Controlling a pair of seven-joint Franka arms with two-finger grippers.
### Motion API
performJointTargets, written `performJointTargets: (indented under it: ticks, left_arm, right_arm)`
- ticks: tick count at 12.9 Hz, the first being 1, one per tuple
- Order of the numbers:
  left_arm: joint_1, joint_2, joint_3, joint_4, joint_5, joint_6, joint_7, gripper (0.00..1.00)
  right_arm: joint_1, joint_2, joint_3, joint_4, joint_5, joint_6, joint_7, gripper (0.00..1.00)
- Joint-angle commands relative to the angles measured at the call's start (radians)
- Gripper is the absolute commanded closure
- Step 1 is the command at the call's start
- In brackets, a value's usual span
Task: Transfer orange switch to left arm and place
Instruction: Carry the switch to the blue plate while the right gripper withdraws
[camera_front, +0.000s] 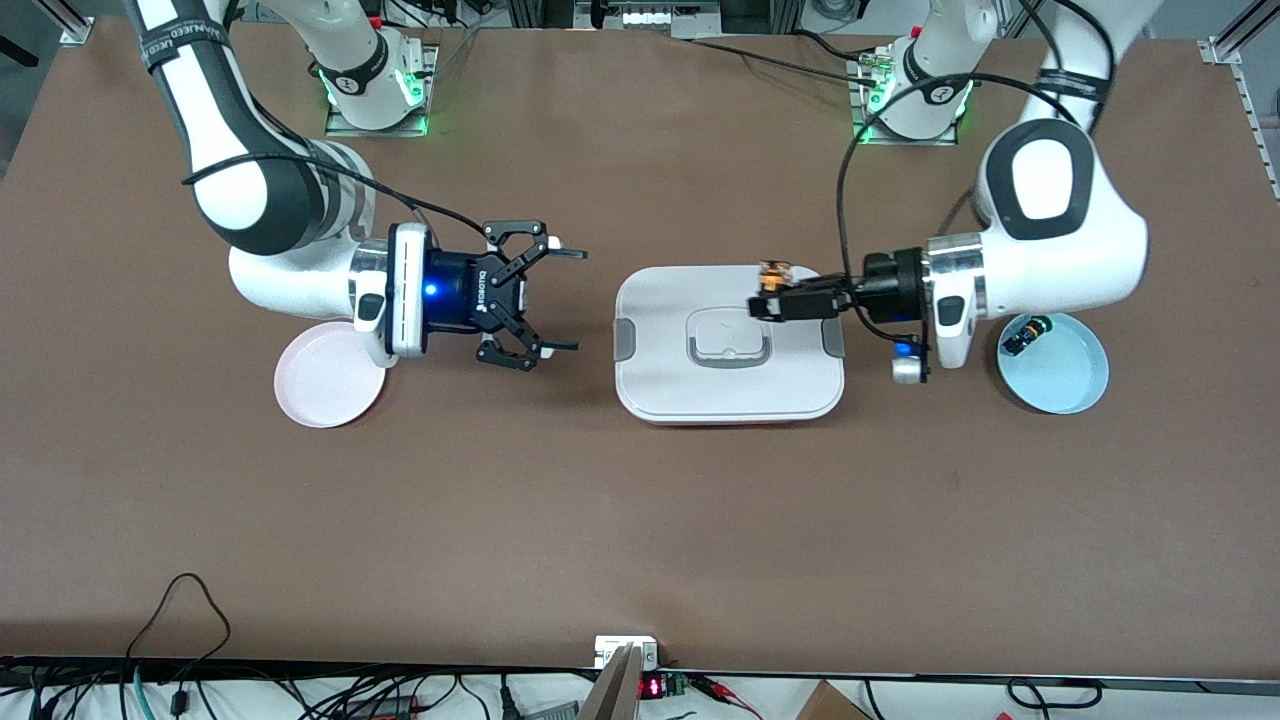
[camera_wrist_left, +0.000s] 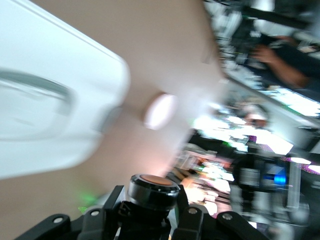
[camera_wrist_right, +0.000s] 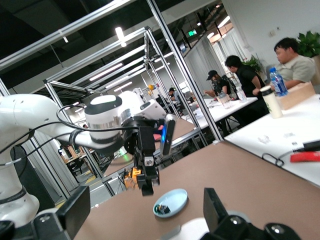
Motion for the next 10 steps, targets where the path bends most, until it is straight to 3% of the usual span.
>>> performJointTargets:
  ticks: [1, 2, 4, 10]
  left_arm:
    - [0.079, -0.011, -0.004, -0.012, 0.291, -0.063, 0.011, 1.0]
    - [0.104, -0.007, 0.0, -0.012, 0.39, -0.088, 0.011, 1.0]
    - [0.156, 0.013, 0.007, -0.013, 0.6, -0.111, 0.012, 1.0]
    - [0.287, 0.11, 0.014, -0.015, 1.146, -0.099, 0.043, 1.0]
  right_arm:
    - [-0.075, -0.036, 0.008, -0.069, -0.159, -0.018, 0.054, 0.0]
    - [-0.104, -0.036, 0.008, -0.073, -0.251, -0.018, 0.109, 0.0]
    - [-0.139, -0.047, 0.005, -0.075, -0.353, -0.021, 0.291, 0.0]
    - [-0.152, -0.133, -0.058, -0.06, -0.841, -0.045, 1.102, 0.0]
